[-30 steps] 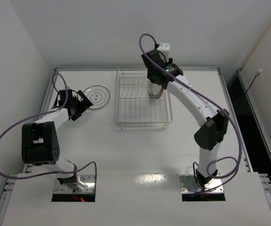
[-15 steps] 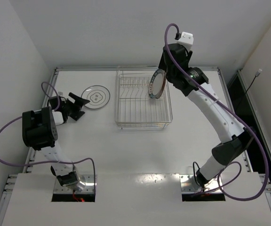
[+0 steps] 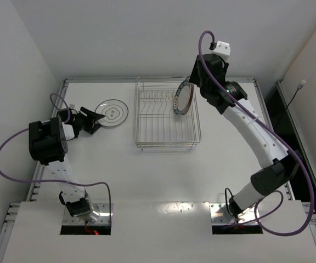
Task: Load the plates into the dish rack
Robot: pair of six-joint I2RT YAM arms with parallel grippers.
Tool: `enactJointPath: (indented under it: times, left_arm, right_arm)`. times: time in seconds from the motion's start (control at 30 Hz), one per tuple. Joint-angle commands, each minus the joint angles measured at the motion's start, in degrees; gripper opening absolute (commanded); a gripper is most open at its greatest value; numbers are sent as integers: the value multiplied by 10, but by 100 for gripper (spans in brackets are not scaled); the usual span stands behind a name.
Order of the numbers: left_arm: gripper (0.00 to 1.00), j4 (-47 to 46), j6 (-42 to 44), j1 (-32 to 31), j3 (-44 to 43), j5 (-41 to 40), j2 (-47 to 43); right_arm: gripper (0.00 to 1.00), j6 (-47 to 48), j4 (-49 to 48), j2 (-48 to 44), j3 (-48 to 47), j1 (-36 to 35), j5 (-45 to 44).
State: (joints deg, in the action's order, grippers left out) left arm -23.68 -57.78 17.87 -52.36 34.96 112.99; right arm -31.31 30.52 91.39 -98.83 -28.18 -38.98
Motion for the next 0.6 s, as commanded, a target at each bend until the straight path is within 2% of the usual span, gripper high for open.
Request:
enactJointPath:
  times: [0.0,0.07,0.1,0.17,0.2,0.27,0.3,0.33,0.4,0.57]
  left_arm:
    - [56,92,22,-15,-23,-48,44]
    - [53,153,42,-21,-67,-60,64]
    - [45,173,50,-27,-82,-60,70]
    - [38,188,73,-27,-92,-54,70]
    - [30,195,80,-27,-92,-54,65]
    - [20,195,93,-27,-86,-54,59]
    - [8,195,100,-27,-77,-54,44]
    - [1,195,100,-27,-67,-54,39]
    - [0,205,112,-27,-46,-54,17]
    - [0,202,112,-14,25,-84,-135]
  right_arm:
    - [56,-7,-48,-40,12,7,23]
    - [56,-12,-53,-46,17,18,31]
    - [56,-12,-53,-53,17,18,38]
    - [56,-12,-53,-53,17,24,43]
    - [56,-12,-53,-59,22,24,44]
    - [56,-12,-53,-59,22,30,50]
    - [56,-12,-53,-66,28,36,50]
    - [56,-12,-59,-66,28,36,55]
    - [56,-12,-59,-72,34,42,60]
    - [56,-12,-64,-77,40,52,76]
